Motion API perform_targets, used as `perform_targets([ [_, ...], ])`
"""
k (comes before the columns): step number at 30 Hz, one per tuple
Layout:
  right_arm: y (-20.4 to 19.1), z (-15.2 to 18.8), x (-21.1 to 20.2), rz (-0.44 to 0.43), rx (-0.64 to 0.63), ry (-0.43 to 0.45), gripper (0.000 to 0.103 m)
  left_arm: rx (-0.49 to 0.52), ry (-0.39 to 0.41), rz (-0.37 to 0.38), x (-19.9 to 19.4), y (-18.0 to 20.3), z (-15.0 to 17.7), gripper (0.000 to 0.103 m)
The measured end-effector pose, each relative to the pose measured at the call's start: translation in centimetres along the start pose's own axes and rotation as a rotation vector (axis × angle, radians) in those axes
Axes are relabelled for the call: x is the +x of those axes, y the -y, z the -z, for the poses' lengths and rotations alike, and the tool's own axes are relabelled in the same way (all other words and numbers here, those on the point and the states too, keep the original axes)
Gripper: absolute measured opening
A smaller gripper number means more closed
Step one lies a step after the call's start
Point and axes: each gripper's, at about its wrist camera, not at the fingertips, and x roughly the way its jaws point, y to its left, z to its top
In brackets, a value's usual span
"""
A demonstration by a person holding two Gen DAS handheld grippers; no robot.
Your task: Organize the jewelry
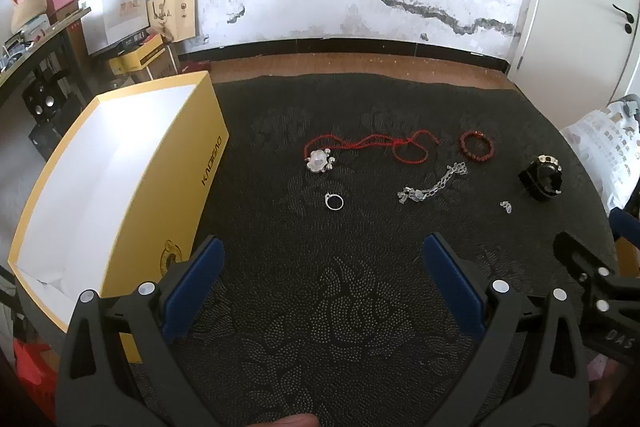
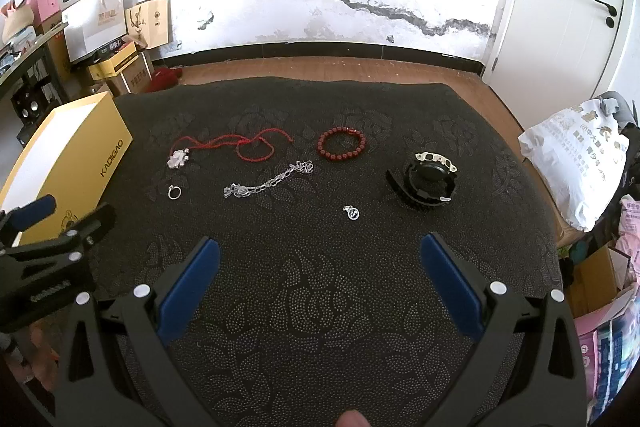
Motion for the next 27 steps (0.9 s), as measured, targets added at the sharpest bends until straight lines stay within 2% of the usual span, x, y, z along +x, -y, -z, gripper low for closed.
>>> perform_targets([
  [8, 1.0, -0.3, 0.5, 0.008, 0.027, -0.010, 0.097, -0.005, -0.035, 0.003, 3.0, 0.6, -1.2, 0.097],
  [13, 1.8, -0.4, 0.9, 0.005, 0.050, -0.021, 0.097, -0.021, -0.080, 0.024, 6.5, 0.5, -3.0, 0.097],
  [17, 2.3, -0.6, 1.2, -0.002, 0.060, -0.027, 0.097, -0.045, -0.118, 0.011, 9.7, 0.1, -3.9, 0.097],
  [19, 2.5, -0.7, 1.4, -0.005, 0.066, -0.033, 0.097, -0.034, -0.140, 0.008, 11.3, 0.4, -4.4, 0.097],
  [25, 2.9, -0.6, 2.7, -0.012, 0.083, -0.067, 0.097, 0.050, -0.120, -0.054, 15.1, 1.1, -5.6, 0.097],
  [27, 2.9, -0.6, 2.9, -0.012, 0.080, -0.072, 0.097, 0.053, -0.138, -0.042, 16.7, 0.8, -5.8, 0.097],
])
